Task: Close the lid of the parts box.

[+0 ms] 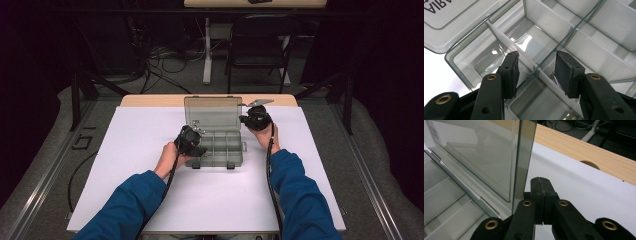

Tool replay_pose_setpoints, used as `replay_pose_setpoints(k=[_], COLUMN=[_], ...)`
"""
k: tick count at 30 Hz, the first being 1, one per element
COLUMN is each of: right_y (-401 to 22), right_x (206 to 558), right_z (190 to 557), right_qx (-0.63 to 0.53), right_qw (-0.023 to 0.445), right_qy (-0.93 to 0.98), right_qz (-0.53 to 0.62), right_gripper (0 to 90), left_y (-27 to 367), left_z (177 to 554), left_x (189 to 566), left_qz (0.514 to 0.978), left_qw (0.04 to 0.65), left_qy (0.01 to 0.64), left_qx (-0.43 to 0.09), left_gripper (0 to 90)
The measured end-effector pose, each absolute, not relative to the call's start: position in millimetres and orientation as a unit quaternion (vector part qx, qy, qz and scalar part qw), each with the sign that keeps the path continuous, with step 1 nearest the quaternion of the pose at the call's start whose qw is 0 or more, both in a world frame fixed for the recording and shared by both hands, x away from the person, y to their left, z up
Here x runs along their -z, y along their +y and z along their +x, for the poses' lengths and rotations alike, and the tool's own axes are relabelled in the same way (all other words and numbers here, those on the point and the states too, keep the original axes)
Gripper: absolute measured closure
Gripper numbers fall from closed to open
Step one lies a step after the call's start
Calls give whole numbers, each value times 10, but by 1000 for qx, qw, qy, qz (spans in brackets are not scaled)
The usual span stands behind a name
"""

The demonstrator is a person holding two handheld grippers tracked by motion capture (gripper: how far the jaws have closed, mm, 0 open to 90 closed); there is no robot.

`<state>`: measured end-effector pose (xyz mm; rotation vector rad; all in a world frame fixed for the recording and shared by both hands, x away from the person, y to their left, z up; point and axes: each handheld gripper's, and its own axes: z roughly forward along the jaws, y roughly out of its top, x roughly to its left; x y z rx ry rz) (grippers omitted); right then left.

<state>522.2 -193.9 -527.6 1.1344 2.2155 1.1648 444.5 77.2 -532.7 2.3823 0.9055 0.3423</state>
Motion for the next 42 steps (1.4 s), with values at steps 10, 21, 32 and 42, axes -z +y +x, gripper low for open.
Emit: replay_pose_setpoints(k=[10,21,32,42], right_y=[-1911,-1908,-1937,-1940], right_x=[5197,5150,5093,5070], right_z=[5178,5146,5112,5097], right_qx=[-431,-441,-449,-453], right_qw=[197,198,201,203], right_qy=[787,783,781,780], right_qz=[396,391,386,381], right_gripper=[900,900,900,900], left_y=[769,778,821,1101], left_z=[4444,4449,4415,4395], left_x=[5331,5331,5201,4905], left_qz=[888,888,879,857], left_qw=[284,285,318,357], left_qy=[340,339,329,340], left_qx=[-126,-123,-137,-152], left_gripper=[538,528,309,124])
